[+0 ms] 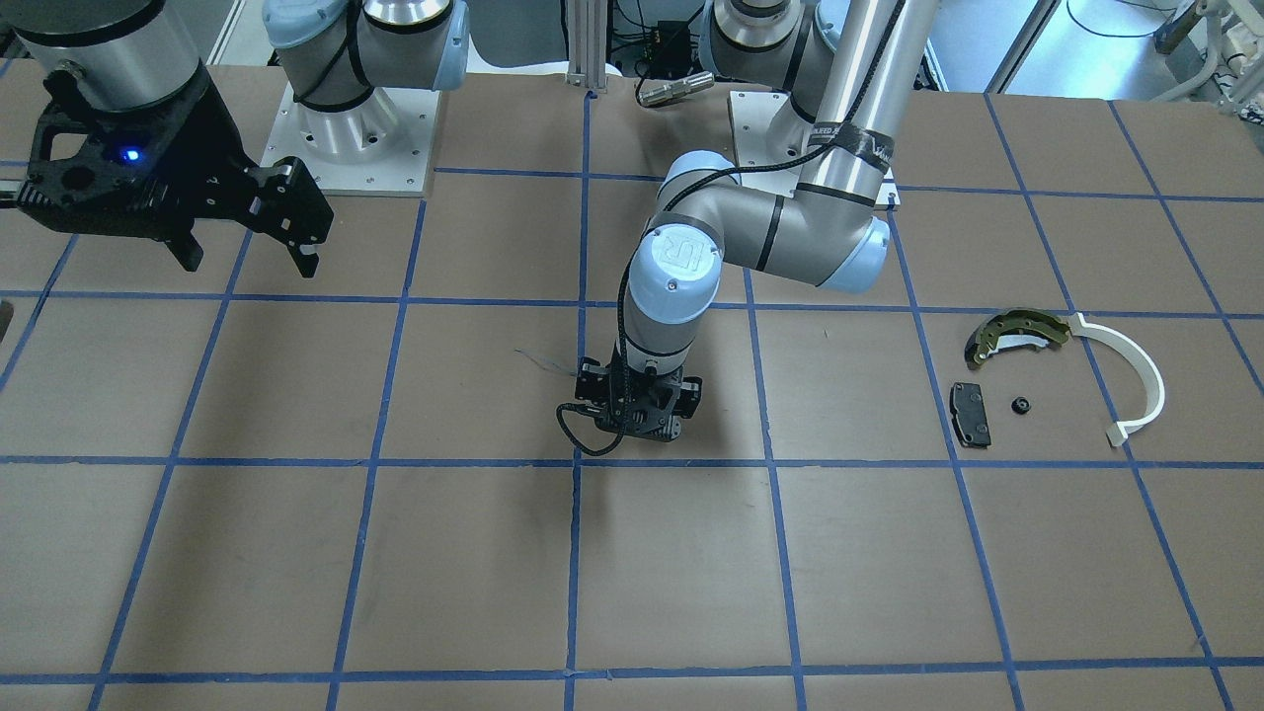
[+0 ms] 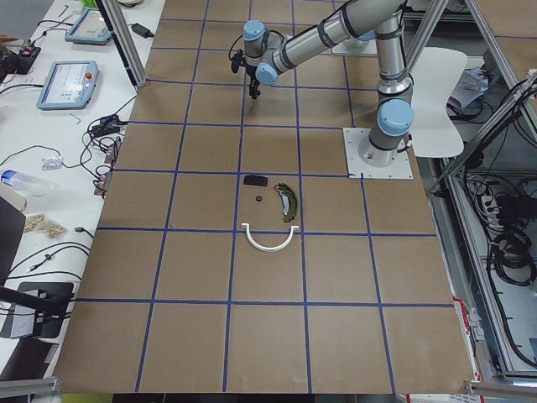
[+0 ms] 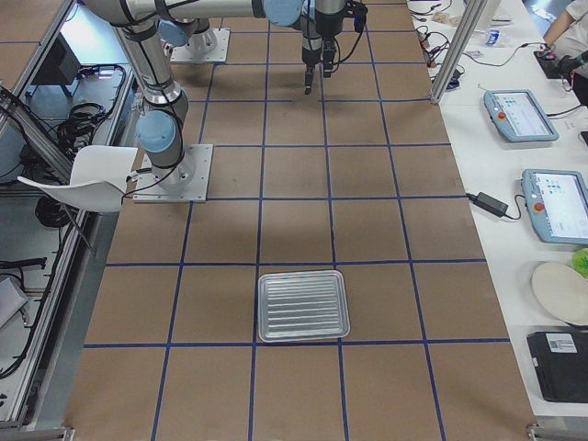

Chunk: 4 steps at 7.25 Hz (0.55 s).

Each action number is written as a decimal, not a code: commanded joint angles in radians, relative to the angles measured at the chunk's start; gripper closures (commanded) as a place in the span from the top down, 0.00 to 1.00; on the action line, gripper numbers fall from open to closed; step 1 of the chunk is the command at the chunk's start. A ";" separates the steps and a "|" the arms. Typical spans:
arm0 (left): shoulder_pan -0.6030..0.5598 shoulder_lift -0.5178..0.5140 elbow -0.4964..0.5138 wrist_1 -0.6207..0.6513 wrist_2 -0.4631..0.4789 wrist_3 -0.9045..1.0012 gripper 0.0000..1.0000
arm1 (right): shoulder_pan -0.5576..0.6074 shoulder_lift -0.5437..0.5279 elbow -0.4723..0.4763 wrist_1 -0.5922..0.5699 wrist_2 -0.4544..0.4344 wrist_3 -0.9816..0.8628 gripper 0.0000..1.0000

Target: Place bearing gear from tray to pile

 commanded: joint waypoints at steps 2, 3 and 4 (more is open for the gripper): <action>-0.002 -0.008 -0.003 0.004 -0.003 0.000 0.68 | 0.000 0.003 0.006 0.002 0.000 0.000 1.00; -0.002 -0.008 -0.003 0.004 -0.003 0.000 0.67 | 0.000 0.006 0.006 -0.004 -0.006 0.000 1.00; -0.002 -0.008 -0.003 0.004 -0.005 0.000 0.67 | 0.000 0.008 0.007 -0.044 -0.011 -0.001 1.00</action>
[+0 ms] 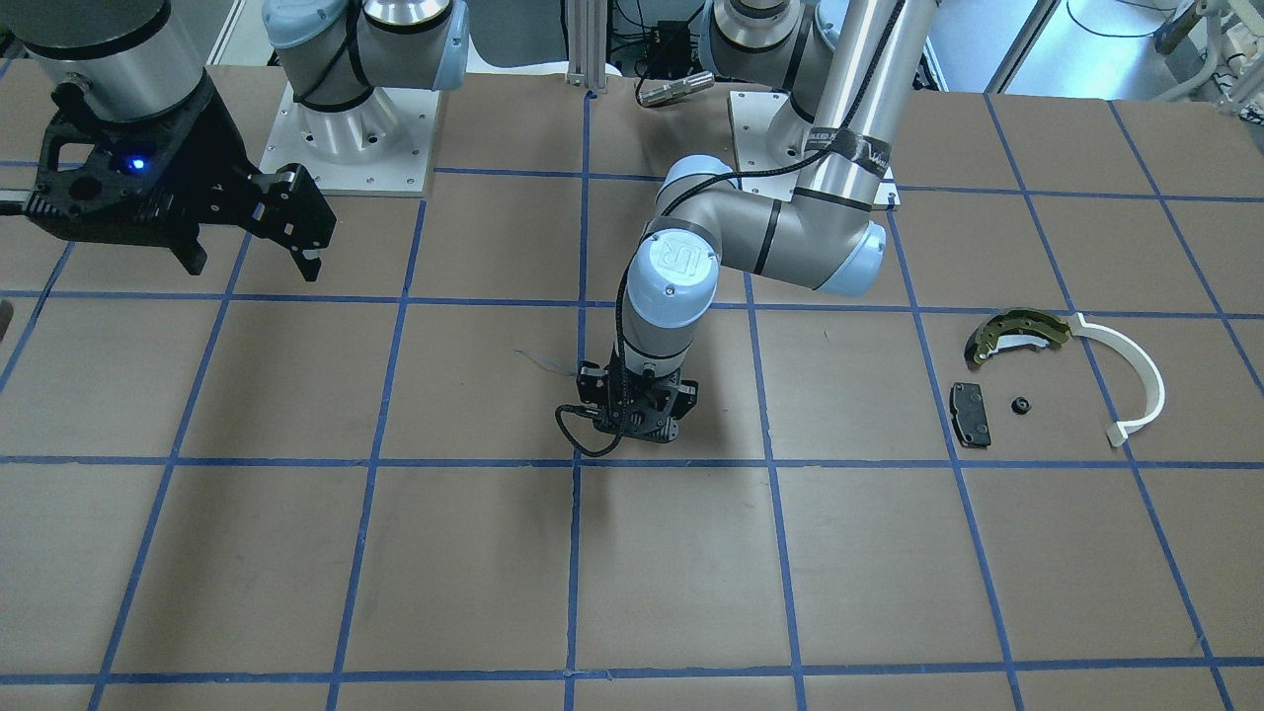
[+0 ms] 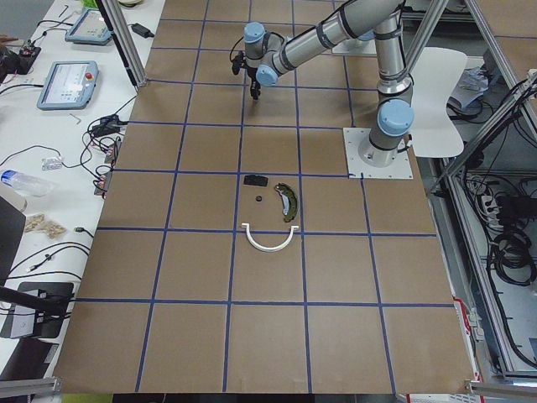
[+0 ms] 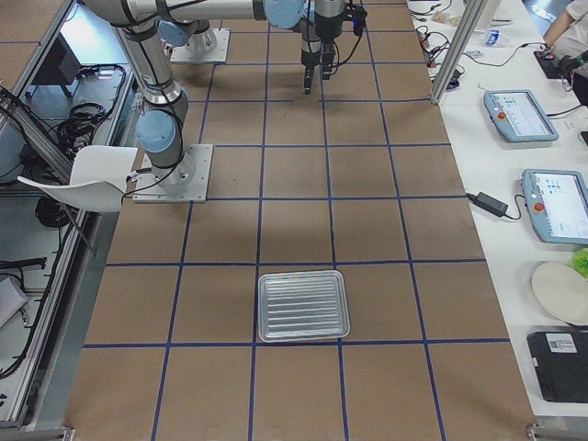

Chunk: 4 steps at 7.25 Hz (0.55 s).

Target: Place bearing gear from tray to pile

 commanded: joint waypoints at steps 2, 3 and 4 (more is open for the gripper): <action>0.000 0.000 0.001 0.000 -0.001 0.002 0.64 | 0.000 0.018 0.003 -0.103 -0.007 -0.001 1.00; 0.000 0.000 0.001 0.000 -0.001 0.002 0.64 | 0.000 0.015 0.001 -0.073 -0.007 -0.003 1.00; 0.000 -0.003 0.001 0.000 -0.001 0.002 0.64 | 0.000 0.012 -0.002 -0.006 -0.007 -0.003 1.00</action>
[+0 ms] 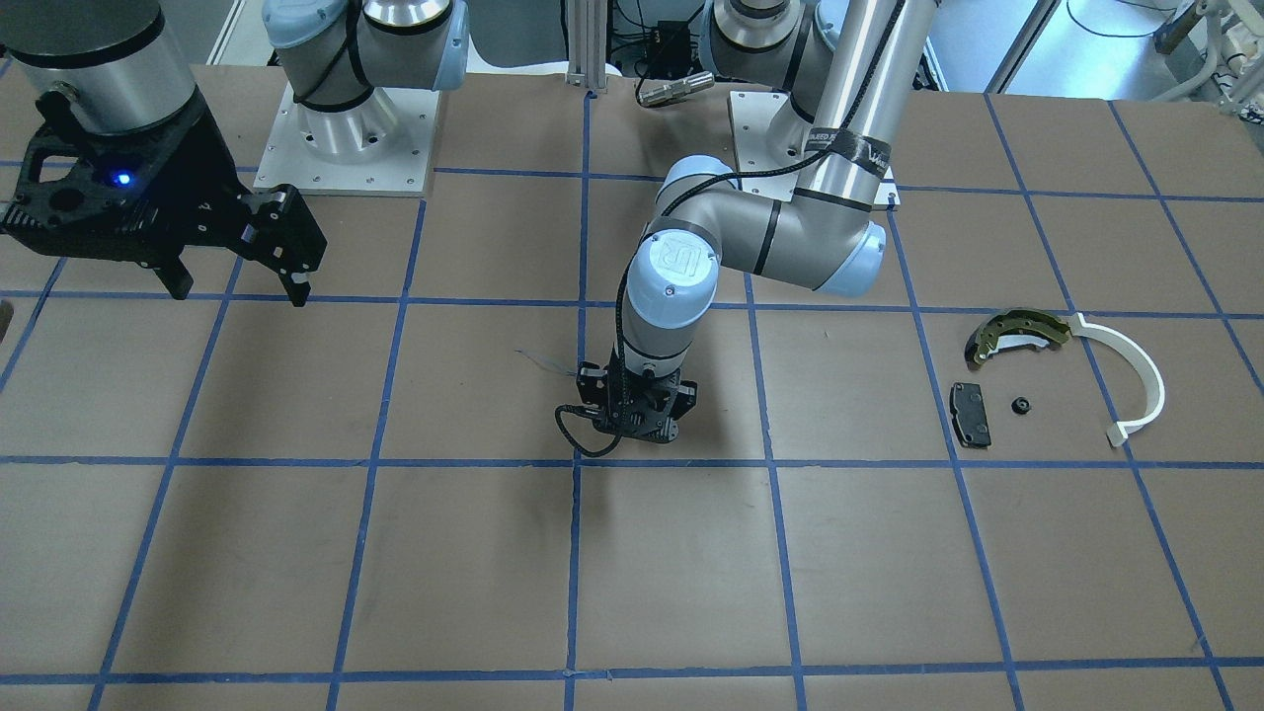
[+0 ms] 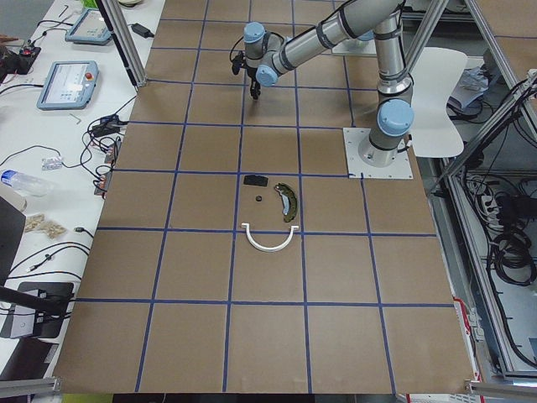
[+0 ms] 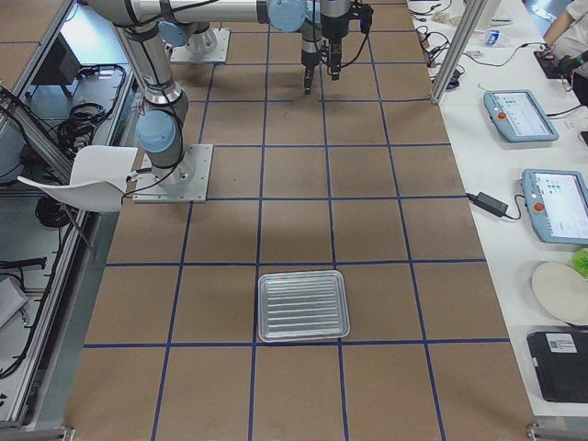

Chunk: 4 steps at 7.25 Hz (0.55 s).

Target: Place bearing gear from tray to pile

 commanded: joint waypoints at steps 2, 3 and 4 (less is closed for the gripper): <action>-0.002 -0.013 0.002 0.002 0.000 0.000 0.64 | 0.000 -0.001 -0.001 0.061 0.004 -0.001 1.00; -0.003 -0.013 0.003 0.002 -0.003 0.000 0.52 | 0.000 -0.001 -0.001 0.063 0.004 0.001 1.00; -0.003 -0.013 0.003 0.000 -0.018 0.009 0.12 | 0.000 -0.001 0.000 0.064 0.009 0.002 1.00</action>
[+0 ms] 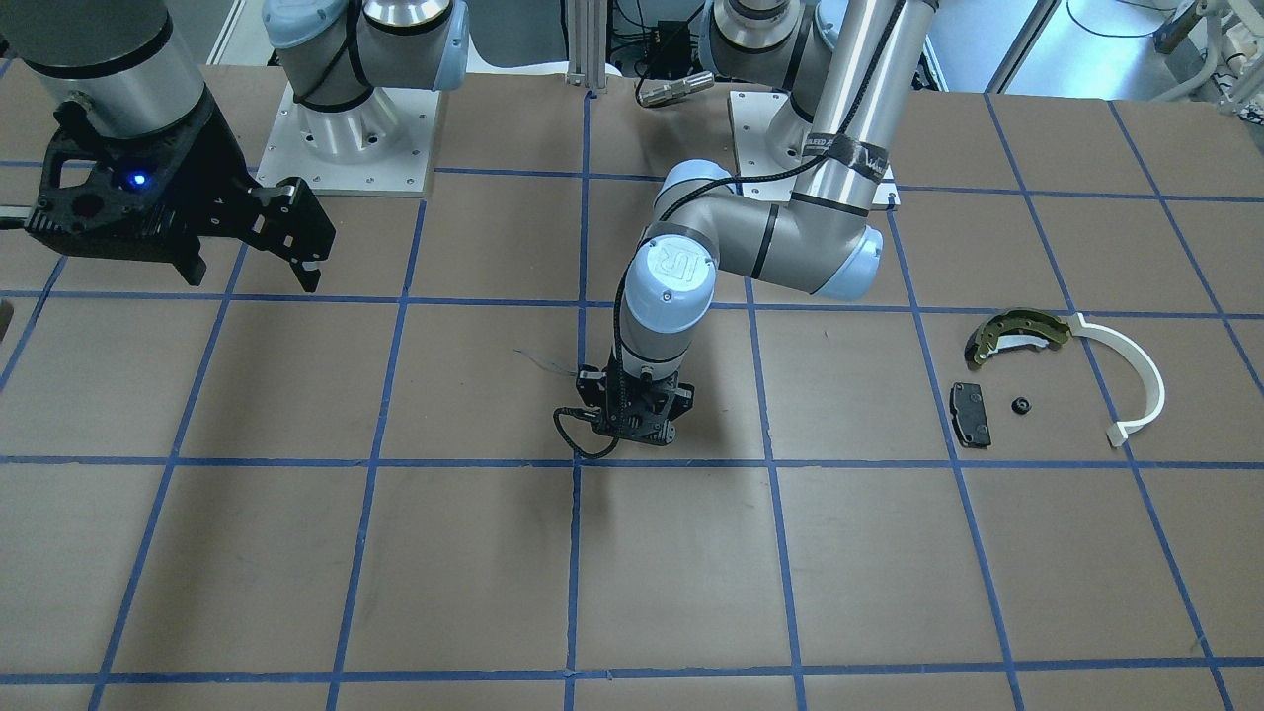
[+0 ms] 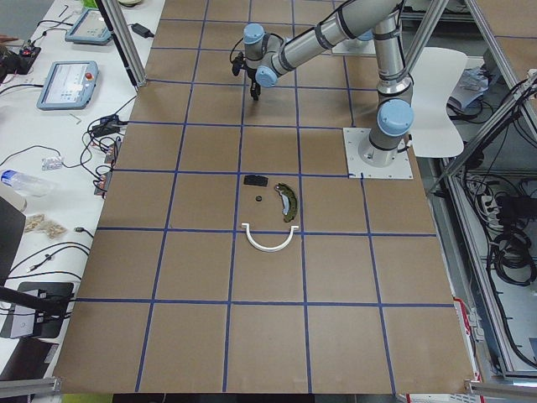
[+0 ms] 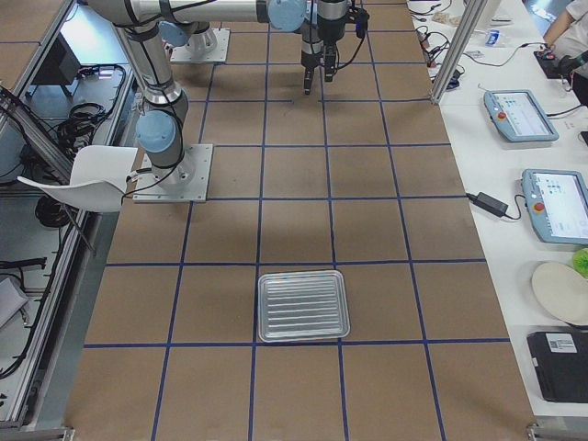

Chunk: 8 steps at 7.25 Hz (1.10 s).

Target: Place bearing gear from tray to pile

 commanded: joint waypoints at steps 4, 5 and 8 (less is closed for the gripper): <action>0.013 0.035 0.016 -0.020 -0.005 0.071 0.00 | 0.000 0.003 0.001 0.001 0.007 0.002 1.00; 0.050 0.054 0.030 -0.059 0.003 0.111 0.00 | 0.000 0.003 0.001 0.001 0.004 0.002 1.00; 0.275 0.120 0.241 -0.475 0.140 0.249 0.00 | 0.000 0.002 -0.002 -0.003 -0.002 0.003 1.00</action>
